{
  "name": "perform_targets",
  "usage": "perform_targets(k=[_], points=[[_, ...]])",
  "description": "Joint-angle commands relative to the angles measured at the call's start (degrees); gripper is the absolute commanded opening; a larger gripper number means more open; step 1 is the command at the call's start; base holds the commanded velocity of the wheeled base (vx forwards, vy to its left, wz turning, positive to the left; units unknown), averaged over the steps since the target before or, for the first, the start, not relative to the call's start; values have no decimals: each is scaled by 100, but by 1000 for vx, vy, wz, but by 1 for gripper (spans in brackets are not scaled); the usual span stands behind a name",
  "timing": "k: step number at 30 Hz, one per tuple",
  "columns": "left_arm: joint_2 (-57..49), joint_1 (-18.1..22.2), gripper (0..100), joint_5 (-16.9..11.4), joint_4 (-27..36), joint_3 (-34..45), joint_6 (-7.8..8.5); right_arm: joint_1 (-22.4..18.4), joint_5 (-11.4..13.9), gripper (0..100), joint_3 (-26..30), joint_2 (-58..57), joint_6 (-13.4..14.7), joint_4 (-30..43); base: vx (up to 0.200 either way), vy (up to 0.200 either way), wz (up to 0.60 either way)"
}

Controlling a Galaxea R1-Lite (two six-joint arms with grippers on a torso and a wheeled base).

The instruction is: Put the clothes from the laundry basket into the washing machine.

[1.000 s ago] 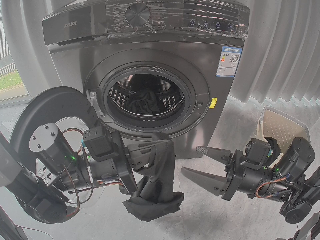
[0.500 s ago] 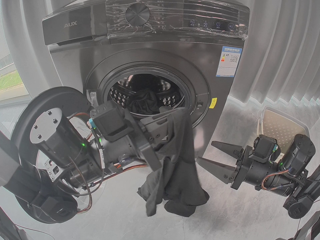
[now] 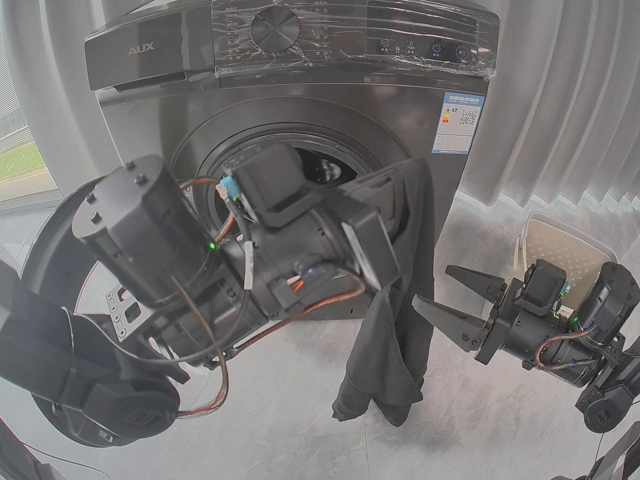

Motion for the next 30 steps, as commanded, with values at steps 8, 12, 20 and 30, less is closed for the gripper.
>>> perform_targets(k=[8,12,20,30], points=[[-149,-162,0,234,387,-698,-294,-279,25,100,207,-79,-330,10,0,0,0],[-158,-162,0,243,378,-627,-294,-236,25,100,242,211,-322,1,0,0,0],[-149,-83,0,313,369,-249,-259,72,7,100,-31,897,-278,-7,0,0,0],[-44,199,0,348,405,-12,-171,151,16,100,-224,1538,-269,-16,0,0,0]])
